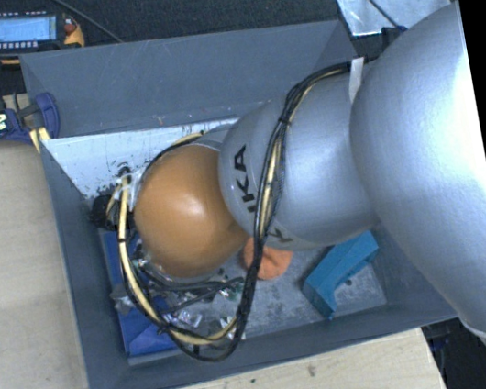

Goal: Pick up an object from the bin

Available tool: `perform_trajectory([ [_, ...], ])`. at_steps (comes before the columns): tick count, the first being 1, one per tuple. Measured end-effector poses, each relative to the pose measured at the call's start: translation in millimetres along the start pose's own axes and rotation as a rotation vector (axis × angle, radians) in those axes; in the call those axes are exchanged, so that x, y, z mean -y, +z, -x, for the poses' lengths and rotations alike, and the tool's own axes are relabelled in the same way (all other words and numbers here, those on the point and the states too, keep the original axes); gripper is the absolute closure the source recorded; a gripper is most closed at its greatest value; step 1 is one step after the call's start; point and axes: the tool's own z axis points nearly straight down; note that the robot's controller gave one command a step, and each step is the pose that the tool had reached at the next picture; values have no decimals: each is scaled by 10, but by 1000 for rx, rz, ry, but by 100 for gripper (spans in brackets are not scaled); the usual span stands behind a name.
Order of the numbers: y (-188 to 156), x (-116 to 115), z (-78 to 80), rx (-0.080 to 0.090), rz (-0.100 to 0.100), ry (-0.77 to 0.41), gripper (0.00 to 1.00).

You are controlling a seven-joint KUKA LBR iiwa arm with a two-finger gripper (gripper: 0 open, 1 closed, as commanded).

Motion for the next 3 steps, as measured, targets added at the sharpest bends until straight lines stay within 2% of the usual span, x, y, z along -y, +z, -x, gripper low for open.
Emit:
perform_trajectory([
  [1, 316, -31, -2, -2, -3, 67, 0],
  [2, 310, -55, 26, -19, 1, -513, 100],
  [3, 309, -54, 26, -19, 1, -512, 100],
])
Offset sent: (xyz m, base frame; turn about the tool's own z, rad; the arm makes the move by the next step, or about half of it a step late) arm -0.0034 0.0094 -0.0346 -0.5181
